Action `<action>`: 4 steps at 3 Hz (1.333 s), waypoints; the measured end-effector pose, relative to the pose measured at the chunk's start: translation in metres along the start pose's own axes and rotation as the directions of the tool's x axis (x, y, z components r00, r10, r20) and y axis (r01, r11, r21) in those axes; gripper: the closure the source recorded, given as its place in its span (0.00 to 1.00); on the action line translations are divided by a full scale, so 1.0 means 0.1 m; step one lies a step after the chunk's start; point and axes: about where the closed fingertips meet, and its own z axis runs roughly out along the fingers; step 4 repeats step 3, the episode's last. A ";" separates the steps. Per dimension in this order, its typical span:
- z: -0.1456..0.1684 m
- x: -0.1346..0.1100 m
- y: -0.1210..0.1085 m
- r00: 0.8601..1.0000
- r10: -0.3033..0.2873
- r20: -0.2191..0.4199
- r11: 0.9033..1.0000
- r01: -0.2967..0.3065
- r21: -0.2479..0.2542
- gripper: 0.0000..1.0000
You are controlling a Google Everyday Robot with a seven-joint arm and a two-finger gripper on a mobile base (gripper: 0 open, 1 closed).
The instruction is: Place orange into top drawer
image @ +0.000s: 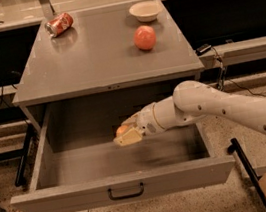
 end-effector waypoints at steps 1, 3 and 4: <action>-0.11 -0.02 0.01 1.000 0.001 0.010 1.000 -0.001 0.009 0.00; -0.76 -0.11 -0.02 0.998 -0.005 0.070 0.995 -0.002 0.099 0.00; -0.76 -0.11 -0.02 0.998 -0.005 0.070 0.995 -0.002 0.099 0.00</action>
Offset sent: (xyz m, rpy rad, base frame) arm -0.0087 -0.0533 0.0399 0.0109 -0.0550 -0.0896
